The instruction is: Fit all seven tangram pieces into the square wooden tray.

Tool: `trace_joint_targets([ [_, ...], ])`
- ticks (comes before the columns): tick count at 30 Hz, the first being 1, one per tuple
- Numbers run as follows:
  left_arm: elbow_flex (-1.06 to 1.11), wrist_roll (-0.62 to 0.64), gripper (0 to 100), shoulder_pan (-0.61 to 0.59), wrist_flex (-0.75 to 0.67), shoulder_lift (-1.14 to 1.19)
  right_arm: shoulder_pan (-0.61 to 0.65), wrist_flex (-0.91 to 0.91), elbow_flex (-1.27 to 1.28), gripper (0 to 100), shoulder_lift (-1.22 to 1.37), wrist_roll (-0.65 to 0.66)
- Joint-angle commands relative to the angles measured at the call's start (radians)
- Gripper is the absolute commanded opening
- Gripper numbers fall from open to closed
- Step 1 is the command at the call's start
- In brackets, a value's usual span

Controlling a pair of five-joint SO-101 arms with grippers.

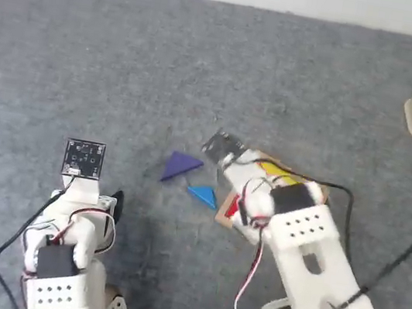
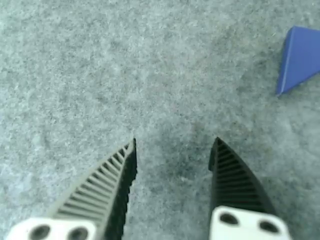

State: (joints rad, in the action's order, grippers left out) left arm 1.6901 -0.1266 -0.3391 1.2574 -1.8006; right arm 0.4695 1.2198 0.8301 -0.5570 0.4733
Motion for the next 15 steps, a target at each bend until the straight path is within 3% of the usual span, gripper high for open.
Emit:
trace_joint_targets([
  [1,-0.004,0.008,23,-0.005,0.006,-0.017,-0.051,-0.054,-0.1,0.7,0.105,-0.095],
  [5,-0.004,0.008,23,-0.005,0.006,-0.017,-0.087,-0.07,-0.152,0.7,0.214,-0.189],
  [11,-0.004,0.008,23,-0.005,0.006,-0.017,-0.099,-0.07,-0.216,0.9,0.348,-0.468],
  [15,-0.004,0.008,23,-0.005,0.006,-0.017,-0.111,-0.071,-0.236,1.0,0.395,-0.505],
])
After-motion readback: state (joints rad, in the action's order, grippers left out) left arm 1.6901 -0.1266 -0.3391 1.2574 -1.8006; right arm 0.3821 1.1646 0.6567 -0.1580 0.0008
